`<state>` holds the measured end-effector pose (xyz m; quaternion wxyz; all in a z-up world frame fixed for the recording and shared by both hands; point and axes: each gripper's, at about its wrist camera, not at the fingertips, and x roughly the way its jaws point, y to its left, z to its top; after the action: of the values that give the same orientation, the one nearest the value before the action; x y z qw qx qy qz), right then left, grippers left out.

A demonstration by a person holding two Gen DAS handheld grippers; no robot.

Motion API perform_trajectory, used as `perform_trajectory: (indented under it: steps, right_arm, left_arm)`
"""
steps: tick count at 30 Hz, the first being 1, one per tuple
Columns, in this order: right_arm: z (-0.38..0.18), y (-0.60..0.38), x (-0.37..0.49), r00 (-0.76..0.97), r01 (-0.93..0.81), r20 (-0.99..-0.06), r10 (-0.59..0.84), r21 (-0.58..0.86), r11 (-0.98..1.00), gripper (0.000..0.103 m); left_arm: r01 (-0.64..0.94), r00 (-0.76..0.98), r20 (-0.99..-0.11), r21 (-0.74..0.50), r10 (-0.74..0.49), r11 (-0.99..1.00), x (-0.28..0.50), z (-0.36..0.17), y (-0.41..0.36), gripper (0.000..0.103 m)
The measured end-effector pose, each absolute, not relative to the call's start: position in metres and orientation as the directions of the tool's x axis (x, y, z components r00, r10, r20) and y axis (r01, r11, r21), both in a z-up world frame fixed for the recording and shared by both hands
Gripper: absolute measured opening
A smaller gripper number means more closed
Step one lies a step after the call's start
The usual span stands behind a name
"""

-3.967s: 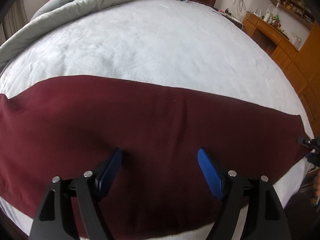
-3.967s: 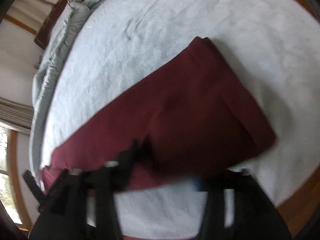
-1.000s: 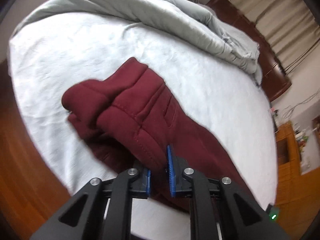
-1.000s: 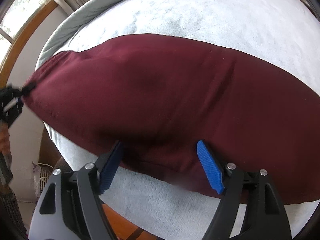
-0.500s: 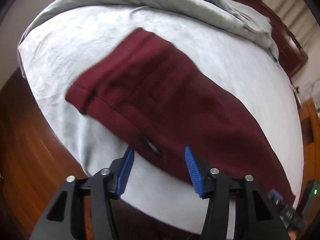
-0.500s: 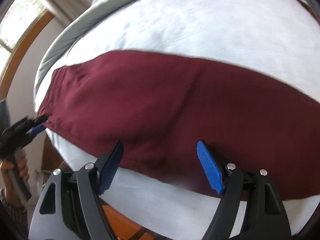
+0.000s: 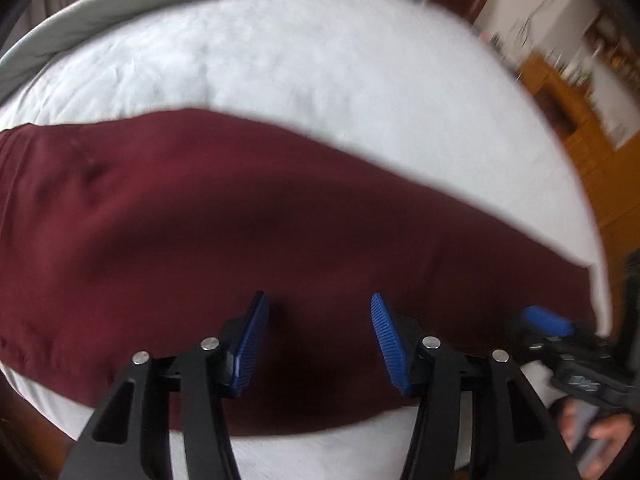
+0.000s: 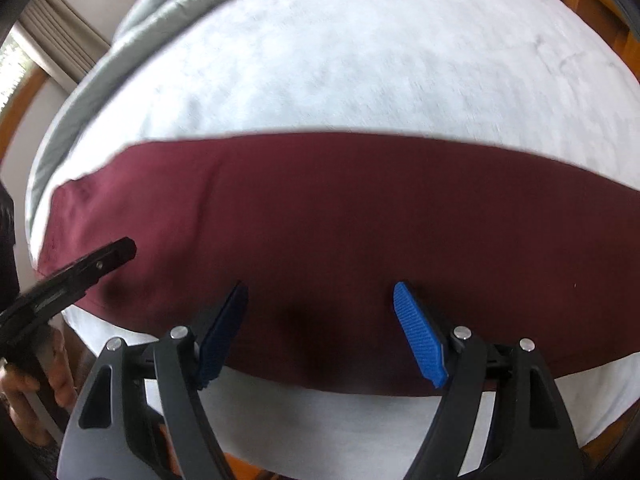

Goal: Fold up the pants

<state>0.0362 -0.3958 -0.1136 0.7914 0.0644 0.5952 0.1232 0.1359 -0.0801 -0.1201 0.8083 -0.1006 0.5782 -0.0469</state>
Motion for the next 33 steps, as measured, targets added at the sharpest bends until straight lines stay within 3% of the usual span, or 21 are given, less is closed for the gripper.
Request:
perform_trajectory:
  steps: [6,11,16,23,33]
  right_arm:
    - [-0.109,-0.404,0.034,0.271,-0.142,-0.905,0.326,0.298,0.944,0.078]
    - [-0.091,-0.472,0.018,0.295,0.003,-0.877,0.38,0.399,0.917,0.077]
    - [-0.092,-0.55,-0.014,0.296,0.172,-0.892,0.343,0.403,0.899,0.078]
    - [-0.108,-0.624,-0.035,0.356,0.357,-0.874,0.33,0.454,0.817,0.078]
    - [-0.128,-0.653,-0.012,0.451,0.384,-0.828,0.334,0.518,0.765,0.077]
  left_arm:
    - [-0.056,0.321,-0.93,-0.206,-0.178,0.977,0.138,-0.114,-0.085,0.053]
    - [0.045,0.327,-0.917,-0.224,-0.226,0.974,0.126,-0.099,-0.121,0.054]
    - [0.167,0.308,-0.913,-0.225,-0.268,0.96,0.121,-0.099,-0.176,0.061]
    - [0.192,0.287,-0.927,-0.193,-0.244,0.962,0.122,-0.109,-0.206,0.085]
    - [0.166,0.265,-0.937,-0.186,-0.226,0.968,0.122,-0.123,-0.203,0.089]
